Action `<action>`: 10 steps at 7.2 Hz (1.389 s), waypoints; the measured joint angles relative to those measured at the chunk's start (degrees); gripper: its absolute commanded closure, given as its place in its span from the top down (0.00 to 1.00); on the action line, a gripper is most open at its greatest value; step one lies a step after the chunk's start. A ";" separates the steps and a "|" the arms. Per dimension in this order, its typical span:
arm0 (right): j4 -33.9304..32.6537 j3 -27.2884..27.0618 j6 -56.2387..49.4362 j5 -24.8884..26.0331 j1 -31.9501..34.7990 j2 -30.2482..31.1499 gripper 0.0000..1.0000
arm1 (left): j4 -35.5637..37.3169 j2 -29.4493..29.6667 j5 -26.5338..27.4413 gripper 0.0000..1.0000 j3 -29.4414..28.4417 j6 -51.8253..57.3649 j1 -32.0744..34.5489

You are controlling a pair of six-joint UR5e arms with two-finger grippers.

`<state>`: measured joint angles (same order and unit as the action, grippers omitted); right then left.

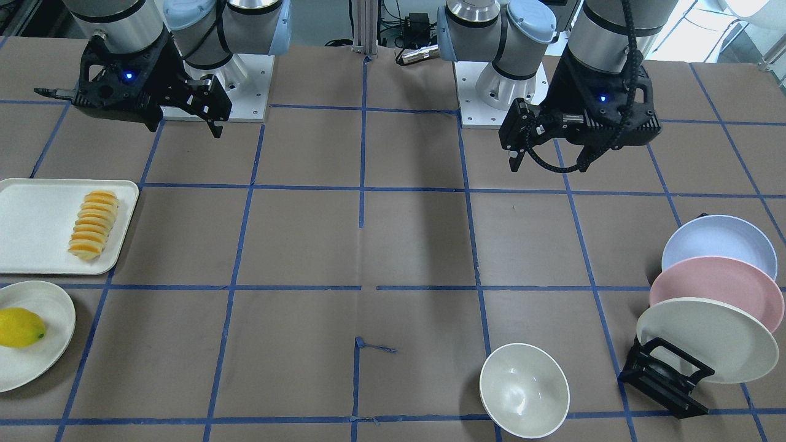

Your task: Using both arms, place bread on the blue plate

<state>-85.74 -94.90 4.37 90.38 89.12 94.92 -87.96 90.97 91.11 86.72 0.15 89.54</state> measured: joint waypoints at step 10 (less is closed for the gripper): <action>-19.24 -14.53 -25.77 2.43 -24.01 -2.19 1.00 | 5.71 9.07 -0.29 1.00 1.62 6.08 -46.43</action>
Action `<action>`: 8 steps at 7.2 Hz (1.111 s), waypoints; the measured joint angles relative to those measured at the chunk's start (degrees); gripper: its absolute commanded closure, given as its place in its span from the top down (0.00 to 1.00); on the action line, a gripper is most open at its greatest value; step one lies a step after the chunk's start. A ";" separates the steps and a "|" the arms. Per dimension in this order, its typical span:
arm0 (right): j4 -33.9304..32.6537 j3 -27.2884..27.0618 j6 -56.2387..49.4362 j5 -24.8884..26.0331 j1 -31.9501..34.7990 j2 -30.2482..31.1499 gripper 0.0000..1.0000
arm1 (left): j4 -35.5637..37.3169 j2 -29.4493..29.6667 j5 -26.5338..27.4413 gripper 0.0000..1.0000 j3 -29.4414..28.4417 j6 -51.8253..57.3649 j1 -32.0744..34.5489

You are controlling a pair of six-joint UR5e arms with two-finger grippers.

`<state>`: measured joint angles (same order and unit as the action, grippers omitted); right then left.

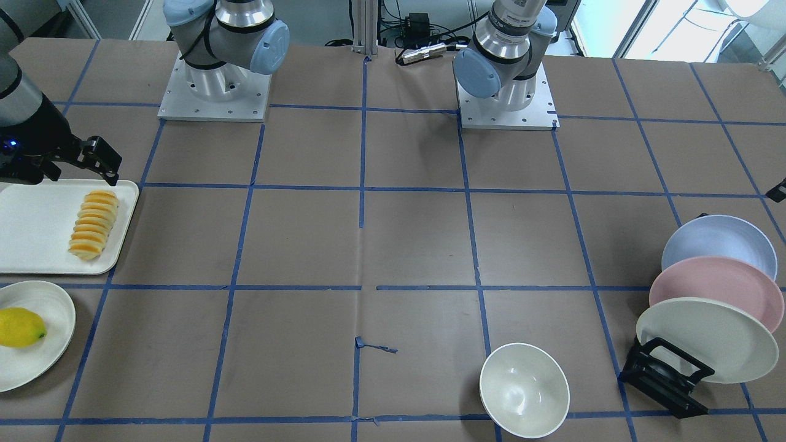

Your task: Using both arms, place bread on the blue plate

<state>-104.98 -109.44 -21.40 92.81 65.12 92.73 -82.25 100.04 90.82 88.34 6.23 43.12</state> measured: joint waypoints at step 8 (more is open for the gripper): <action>-14.24 -2.82 -12.14 0.24 -9.87 -16.92 1.00 | 10.35 11.45 4.22 0.00 4.41 2.70 -4.70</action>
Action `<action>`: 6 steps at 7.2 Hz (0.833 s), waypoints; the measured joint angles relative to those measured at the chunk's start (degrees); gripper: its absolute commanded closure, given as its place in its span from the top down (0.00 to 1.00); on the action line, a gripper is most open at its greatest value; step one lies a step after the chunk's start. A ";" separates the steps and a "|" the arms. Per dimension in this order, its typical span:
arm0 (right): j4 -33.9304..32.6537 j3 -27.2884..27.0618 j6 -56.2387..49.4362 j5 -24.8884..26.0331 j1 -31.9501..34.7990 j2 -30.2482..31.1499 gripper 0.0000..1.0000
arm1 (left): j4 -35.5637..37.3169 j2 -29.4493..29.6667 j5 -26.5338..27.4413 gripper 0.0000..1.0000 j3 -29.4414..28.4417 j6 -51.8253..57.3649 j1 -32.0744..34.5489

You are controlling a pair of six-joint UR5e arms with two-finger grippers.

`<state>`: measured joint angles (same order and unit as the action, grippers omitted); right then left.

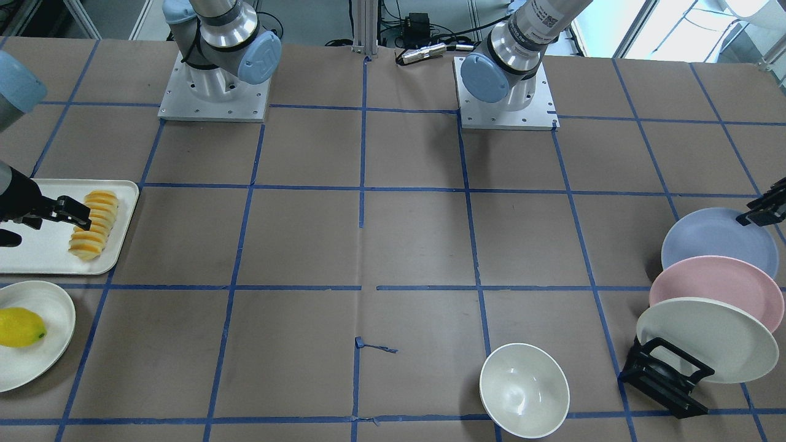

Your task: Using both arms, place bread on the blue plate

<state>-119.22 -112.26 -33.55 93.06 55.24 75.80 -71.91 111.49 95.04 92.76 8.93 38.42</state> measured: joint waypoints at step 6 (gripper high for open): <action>-0.27 -0.64 -0.03 0.18 -0.05 -6.10 0.00 | -4.27 -3.04 1.46 0.00 -2.11 2.25 0.11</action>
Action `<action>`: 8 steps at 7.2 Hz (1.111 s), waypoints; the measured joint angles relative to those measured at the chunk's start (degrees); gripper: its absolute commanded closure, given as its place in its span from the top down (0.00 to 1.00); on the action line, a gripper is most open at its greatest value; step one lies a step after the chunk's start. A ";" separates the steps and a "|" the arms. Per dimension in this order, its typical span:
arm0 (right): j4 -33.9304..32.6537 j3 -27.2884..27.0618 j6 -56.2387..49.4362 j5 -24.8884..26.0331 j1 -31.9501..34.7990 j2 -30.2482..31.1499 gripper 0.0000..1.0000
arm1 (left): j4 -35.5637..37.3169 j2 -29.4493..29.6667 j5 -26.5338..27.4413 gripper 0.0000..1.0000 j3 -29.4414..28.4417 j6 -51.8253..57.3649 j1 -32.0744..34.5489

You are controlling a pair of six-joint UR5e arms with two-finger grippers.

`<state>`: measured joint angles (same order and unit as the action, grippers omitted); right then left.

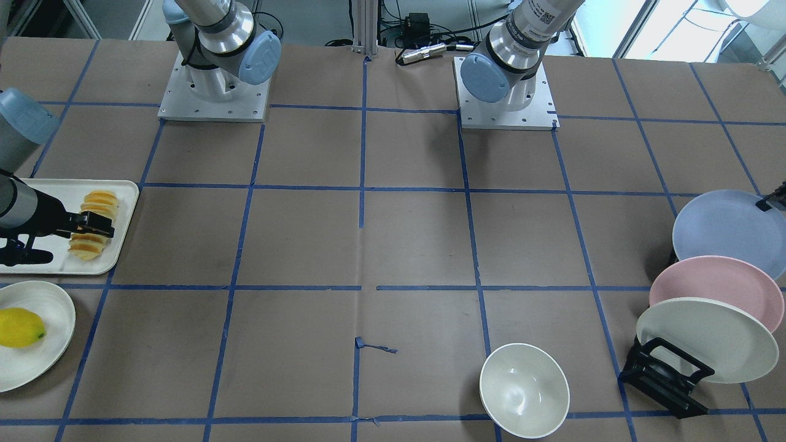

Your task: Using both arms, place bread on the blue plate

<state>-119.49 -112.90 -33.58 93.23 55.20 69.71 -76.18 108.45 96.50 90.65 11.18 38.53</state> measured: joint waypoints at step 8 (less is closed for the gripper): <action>17.61 13.18 2.60 4.48 4.14 5.38 0.00 | -35.94 -9.66 -18.68 0.00 3.96 2.21 16.40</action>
<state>-101.88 -99.72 -30.98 97.71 59.34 75.09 -112.12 98.79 77.82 94.61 13.38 54.94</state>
